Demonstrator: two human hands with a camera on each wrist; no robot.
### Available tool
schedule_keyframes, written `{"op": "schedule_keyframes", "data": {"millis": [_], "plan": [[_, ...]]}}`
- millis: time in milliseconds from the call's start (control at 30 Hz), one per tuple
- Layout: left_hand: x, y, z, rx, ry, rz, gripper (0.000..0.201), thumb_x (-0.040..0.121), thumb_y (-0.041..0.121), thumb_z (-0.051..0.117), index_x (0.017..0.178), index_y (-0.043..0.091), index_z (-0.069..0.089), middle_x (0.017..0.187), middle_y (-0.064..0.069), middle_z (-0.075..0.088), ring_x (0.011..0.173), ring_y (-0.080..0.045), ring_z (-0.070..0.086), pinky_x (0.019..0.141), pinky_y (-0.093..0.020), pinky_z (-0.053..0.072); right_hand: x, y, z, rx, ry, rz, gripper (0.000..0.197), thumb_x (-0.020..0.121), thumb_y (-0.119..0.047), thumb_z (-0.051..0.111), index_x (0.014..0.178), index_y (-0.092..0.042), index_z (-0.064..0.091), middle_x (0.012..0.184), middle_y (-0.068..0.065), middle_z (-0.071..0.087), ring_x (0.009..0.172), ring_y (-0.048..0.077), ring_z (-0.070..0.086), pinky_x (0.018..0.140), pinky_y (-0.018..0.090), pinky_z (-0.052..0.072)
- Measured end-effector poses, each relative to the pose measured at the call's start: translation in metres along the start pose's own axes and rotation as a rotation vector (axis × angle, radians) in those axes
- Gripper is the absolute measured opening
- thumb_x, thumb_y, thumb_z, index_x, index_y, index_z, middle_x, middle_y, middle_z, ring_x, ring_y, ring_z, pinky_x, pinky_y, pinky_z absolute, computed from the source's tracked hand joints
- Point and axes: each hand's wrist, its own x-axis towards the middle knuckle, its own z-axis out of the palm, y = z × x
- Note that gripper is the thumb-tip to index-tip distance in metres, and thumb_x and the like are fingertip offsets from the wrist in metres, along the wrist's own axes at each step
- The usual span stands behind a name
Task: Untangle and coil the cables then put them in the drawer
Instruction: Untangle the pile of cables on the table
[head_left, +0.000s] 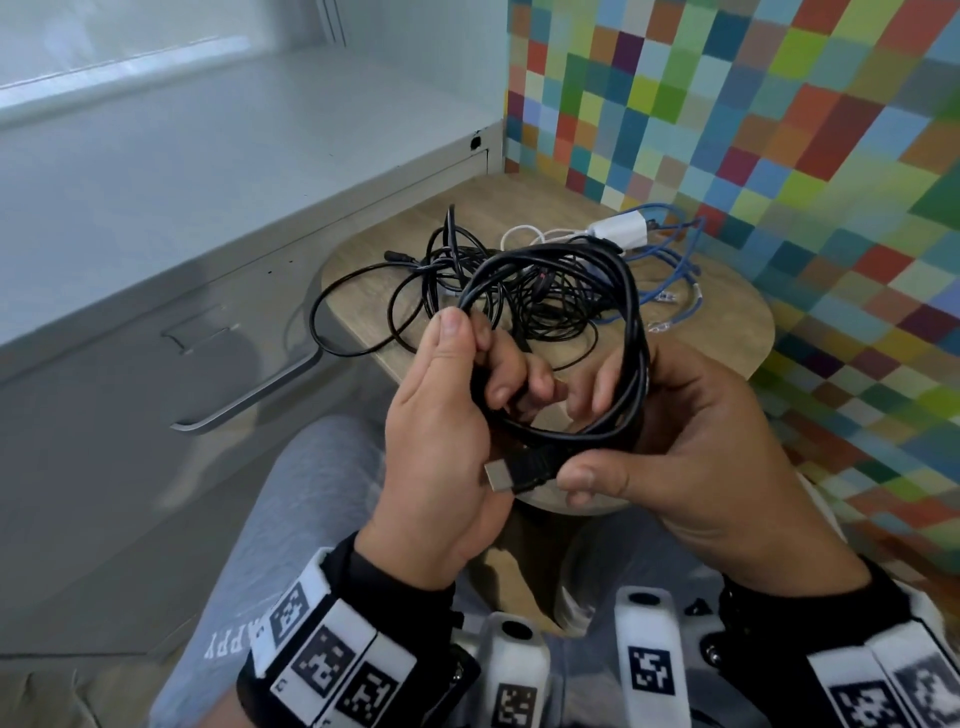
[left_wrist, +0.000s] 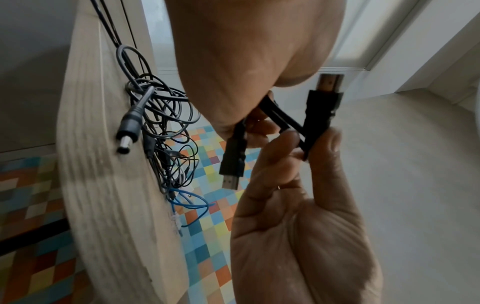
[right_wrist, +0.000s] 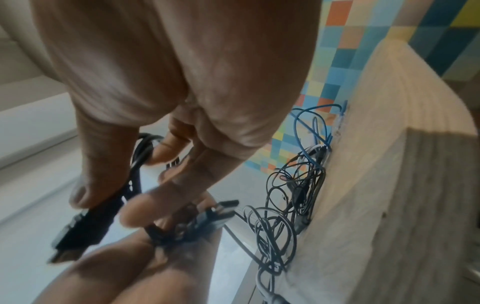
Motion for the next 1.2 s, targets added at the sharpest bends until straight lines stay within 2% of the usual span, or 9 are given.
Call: {"op": "schedule_keyframes", "data": {"millis": [100,167,300,633,733,800,933,1100,1200], "plan": [[0.0,0.0,-0.002,0.006,-0.024,-0.035,0.027,0.107,0.034,0.039,0.088,0.014,0.043,0.067,-0.002,0.036,0.065,-0.018,0.047,0.069,-0.034,0.043,-0.002,0.003,0.004,0.066,0.022,-0.05,0.035,0.069,-0.016,0.091,0.087,-0.021,0.06,0.096,0.011,0.07,0.06,0.038,0.068,0.054,0.034,0.059],[0.001,0.0,-0.002,0.031,-0.025,-0.031,0.026,0.103,0.035,0.041,0.087,0.014,0.042,0.068,-0.003,0.036,0.064,-0.019,0.043,0.064,-0.033,0.041,-0.002,0.005,0.008,0.043,0.102,-0.103,0.033,0.074,-0.023,0.088,0.088,-0.024,0.058,0.09,0.011,0.072,0.06,0.045,0.067,0.054,0.034,0.058],[0.001,0.0,-0.002,0.155,-0.037,-0.011,0.026,0.101,0.037,0.041,0.088,0.014,0.044,0.073,-0.006,0.043,0.064,-0.026,0.037,0.056,-0.038,0.032,0.003,0.006,0.01,-0.024,0.265,-0.168,0.034,0.079,-0.024,0.085,0.091,-0.023,0.054,0.077,0.0,0.071,0.058,0.025,0.069,0.057,0.036,0.058],[0.002,0.003,-0.003,0.266,-0.011,0.067,0.026,0.101,0.033,0.04,0.086,0.014,0.049,0.071,-0.002,0.047,0.065,-0.017,0.043,0.056,-0.031,0.04,0.003,0.011,0.006,-0.15,0.323,-0.15,0.034,0.081,-0.008,0.081,0.092,-0.02,0.051,0.083,0.002,0.07,0.067,0.028,0.068,0.067,0.037,0.059],[0.004,0.007,-0.004,0.357,0.03,0.099,0.027,0.101,0.035,0.041,0.086,0.015,0.051,0.07,-0.001,0.048,0.064,-0.017,0.045,0.057,-0.031,0.039,0.003,0.01,0.001,-0.072,0.218,-0.078,0.035,0.077,-0.008,0.082,0.093,-0.016,0.051,0.087,0.005,0.07,0.068,0.028,0.071,0.061,0.035,0.059],[0.006,0.009,-0.005,0.403,0.051,0.117,0.028,0.103,0.035,0.042,0.086,0.015,0.052,0.069,0.0,0.049,0.064,-0.018,0.047,0.06,-0.032,0.04,0.003,0.01,-0.005,-0.069,0.135,-0.033,0.044,0.071,-0.015,0.092,0.092,-0.015,0.053,0.09,0.006,0.071,0.076,0.027,0.072,0.068,0.033,0.06],[0.006,0.009,-0.004,0.468,0.066,0.149,0.032,0.11,0.028,0.039,0.084,0.015,0.052,0.067,-0.002,0.048,0.063,-0.019,0.044,0.061,-0.03,0.042,0.002,0.01,-0.007,-0.141,0.047,-0.018,0.039,0.073,-0.008,0.085,0.09,-0.014,0.05,0.09,0.007,0.07,0.083,0.018,0.068,0.08,0.029,0.057],[0.004,0.007,-0.002,0.575,0.072,0.226,0.031,0.105,0.032,0.041,0.082,0.015,0.052,0.069,-0.002,0.048,0.064,-0.018,0.043,0.062,-0.033,0.039,0.0,0.005,-0.008,-0.205,0.065,-0.04,0.039,0.073,0.002,0.08,0.087,-0.012,0.047,0.081,0.004,0.067,0.081,0.015,0.068,0.08,0.024,0.056],[0.004,0.006,0.001,0.576,0.078,0.264,0.031,0.106,0.03,0.041,0.081,0.015,0.052,0.071,-0.004,0.047,0.065,-0.022,0.042,0.063,-0.039,0.039,0.0,0.007,-0.005,-0.18,0.083,-0.037,0.039,0.072,0.005,0.078,0.087,-0.01,0.046,0.076,0.003,0.064,0.091,0.017,0.073,0.084,0.025,0.057]]}}
